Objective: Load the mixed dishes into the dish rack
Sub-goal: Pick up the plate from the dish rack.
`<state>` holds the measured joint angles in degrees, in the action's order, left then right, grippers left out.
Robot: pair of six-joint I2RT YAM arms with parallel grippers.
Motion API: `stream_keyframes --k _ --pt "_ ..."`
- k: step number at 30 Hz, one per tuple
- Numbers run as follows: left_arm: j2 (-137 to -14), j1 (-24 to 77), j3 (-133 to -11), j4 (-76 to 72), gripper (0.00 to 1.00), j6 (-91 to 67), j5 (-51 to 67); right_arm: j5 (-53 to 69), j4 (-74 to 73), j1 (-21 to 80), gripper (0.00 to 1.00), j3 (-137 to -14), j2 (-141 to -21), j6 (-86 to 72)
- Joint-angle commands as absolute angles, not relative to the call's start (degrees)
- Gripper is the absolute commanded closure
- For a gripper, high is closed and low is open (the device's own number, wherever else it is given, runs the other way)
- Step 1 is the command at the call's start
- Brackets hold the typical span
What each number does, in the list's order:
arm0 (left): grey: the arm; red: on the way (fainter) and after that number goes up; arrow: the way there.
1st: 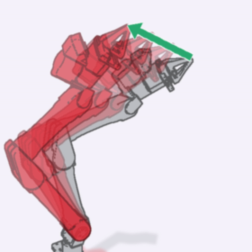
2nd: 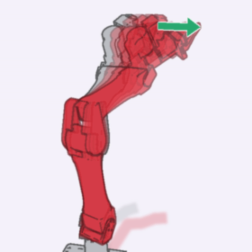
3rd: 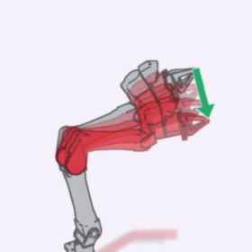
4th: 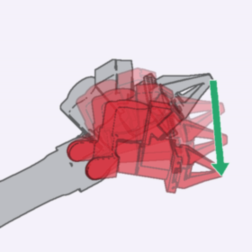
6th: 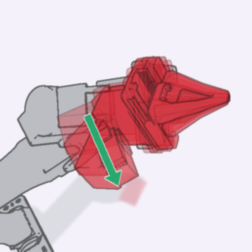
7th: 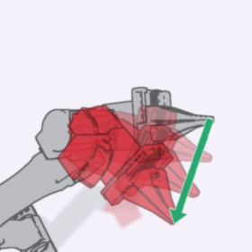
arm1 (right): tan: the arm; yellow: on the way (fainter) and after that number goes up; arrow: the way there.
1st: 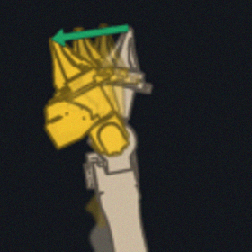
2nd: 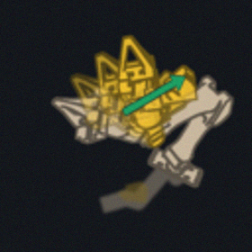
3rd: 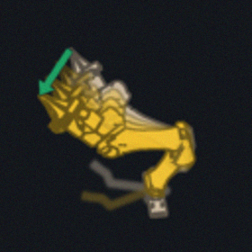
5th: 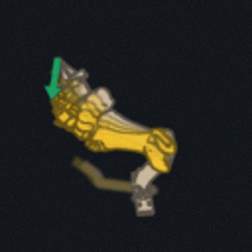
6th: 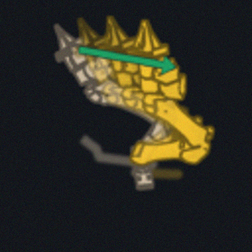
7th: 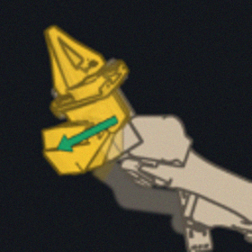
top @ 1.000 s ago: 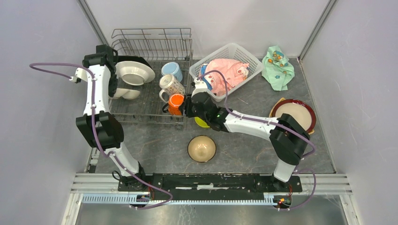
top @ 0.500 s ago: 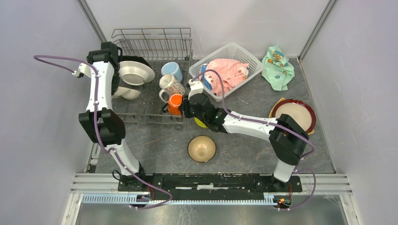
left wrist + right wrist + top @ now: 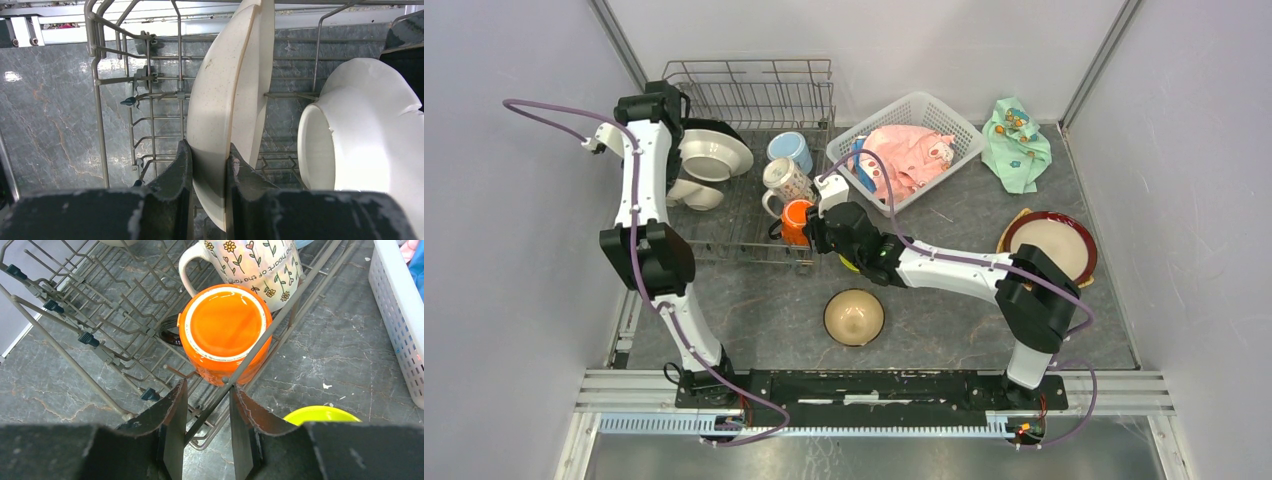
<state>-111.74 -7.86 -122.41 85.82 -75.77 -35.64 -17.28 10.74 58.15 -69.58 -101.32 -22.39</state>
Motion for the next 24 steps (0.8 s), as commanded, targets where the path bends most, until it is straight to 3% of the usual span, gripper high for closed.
stream_keyframes --k 1,5,13,24 --pt "-109.23 -4.58 -132.31 58.30 0.98 -80.83 -38.85 -7.56 10.21 62.02 1.00 -67.26 -104.09 -15.47" --pt "-109.42 -1.90 -131.05 58.00 0.98 -79.84 -39.21 -7.45 11.11 62.23 1.00 -66.51 -104.46 -15.13" --pt "-103.80 4.15 -115.64 50.68 0.98 -82.19 -41.86 -7.85 12.10 62.30 1.00 -65.27 -104.50 -14.52" --pt "-104.61 0.20 -125.07 60.37 0.98 -92.26 -48.72 -7.73 10.99 62.37 1.00 -65.74 -104.14 -13.18"
